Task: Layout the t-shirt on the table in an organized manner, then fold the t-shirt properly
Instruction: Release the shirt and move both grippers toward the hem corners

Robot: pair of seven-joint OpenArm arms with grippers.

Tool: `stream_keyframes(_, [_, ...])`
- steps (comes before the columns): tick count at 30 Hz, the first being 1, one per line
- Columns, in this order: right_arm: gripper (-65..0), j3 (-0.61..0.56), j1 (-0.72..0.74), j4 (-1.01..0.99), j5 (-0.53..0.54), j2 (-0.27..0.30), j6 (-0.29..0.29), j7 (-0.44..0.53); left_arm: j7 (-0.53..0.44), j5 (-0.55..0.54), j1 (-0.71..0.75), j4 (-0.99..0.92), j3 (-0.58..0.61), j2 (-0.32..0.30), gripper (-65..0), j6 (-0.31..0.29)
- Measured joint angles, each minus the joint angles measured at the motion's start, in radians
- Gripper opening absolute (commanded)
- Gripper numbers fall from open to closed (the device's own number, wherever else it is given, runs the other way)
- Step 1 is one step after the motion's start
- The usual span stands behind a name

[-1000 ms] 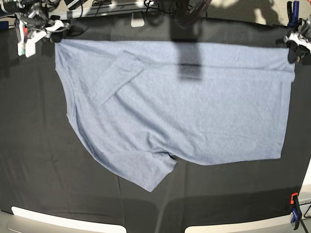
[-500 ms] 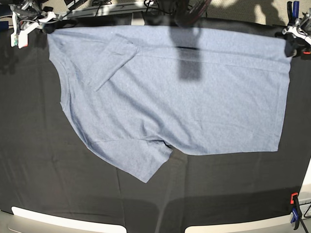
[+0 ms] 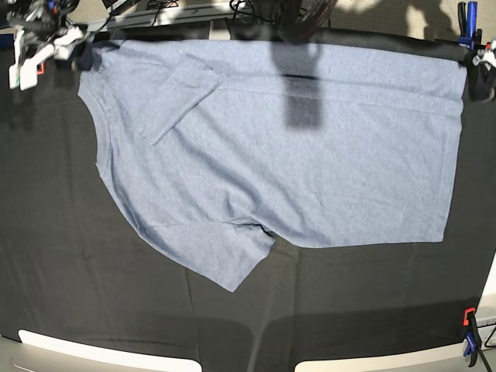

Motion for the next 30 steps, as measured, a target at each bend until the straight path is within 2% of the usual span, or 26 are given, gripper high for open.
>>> stream_keyframes(1, [-37.1,0.0,0.018,0.0,-0.003,0.009,0.0,-0.002,-0.028,-0.002,-0.009,0.001,0.001,-0.003,-34.0,0.002])
stream_keyframes(5, [-37.1,-0.003,0.122,0.0,-0.012,0.024,0.0,-0.005,-0.043,0.015,-0.084,0.001,-0.002,-0.014,-34.0,0.011])
stream_keyframes(9, [-37.1,-0.054,0.241,0.0,-0.093,0.026,0.001,-0.017,-0.04,0.013,-0.195,0.001,0.007,-0.012,-34.1,0.009])
stream_keyframes(12, [-37.1,-0.139,0.308,0.0,-0.127,0.027,0.0,-0.013,-0.042,0.05,-0.281,0.001,0.034,-0.013,-34.1,0.034])
stream_keyframes(14, [-37.1,-0.217,0.343,0.0,-0.201,0.026,0.002,-0.011,-0.043,0.088,-0.347,-0.01,0.071,-0.013,-34.1,0.072])
stream_keyframes(16, [-37.1,-0.295,0.375,0.0,-0.267,0.025,-0.001,0.013,-0.047,0.114,-0.416,-0.049,0.113,-0.013,-34.1,0.082])
stream_keyframes(20, [-37.1,-0.402,0.414,0.0,-0.349,0.026,-0.023,0.042,-0.045,0.157,-0.571,-0.21,0.192,-0.012,-34.1,0.09])
stream_keyframes(25, [-37.1,-0.44,0.448,0.0,-0.357,0.027,-0.024,0.065,-0.078,0.168,-0.756,-0.48,0.261,-0.012,-34.1,0.092])
stream_keyframes(30, [-37.1,-0.442,0.451,0.0,-0.352,0.027,-0.024,0.068,-0.178,0.335,-0.923,-0.728,0.329,-0.014,-34.6,0.092])
